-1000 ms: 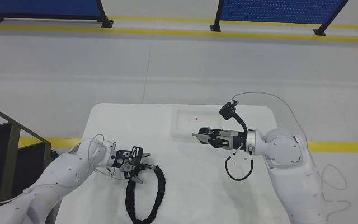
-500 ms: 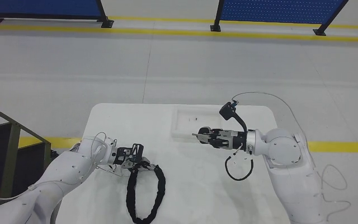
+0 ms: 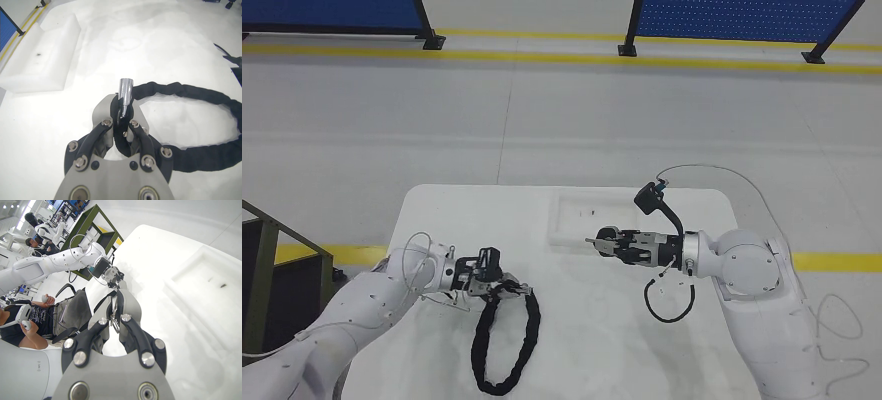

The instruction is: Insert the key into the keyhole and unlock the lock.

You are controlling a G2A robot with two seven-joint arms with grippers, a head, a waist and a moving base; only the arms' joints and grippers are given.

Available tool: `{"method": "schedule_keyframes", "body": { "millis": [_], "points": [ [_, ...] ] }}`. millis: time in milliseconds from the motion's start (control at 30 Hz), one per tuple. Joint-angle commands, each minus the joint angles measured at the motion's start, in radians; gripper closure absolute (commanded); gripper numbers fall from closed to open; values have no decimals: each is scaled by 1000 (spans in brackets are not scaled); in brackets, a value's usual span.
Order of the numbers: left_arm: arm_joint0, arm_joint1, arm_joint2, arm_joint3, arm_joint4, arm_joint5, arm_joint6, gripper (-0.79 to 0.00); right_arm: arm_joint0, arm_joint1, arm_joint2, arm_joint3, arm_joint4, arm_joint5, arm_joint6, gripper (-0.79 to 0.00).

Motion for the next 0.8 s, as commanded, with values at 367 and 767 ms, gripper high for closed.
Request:
{"method": "schedule_keyframes", "body": {
  "millis": [367,767],
  "points": [
    [29,100,0,-210,-196,-3,-3,0,-4,1,-5,-7,-13,-2,-4,0],
    [29,100,0,-210,-196,-3,-3,0,-4,1,-5,-7,-13,-2,-4,0]
  ]
}}
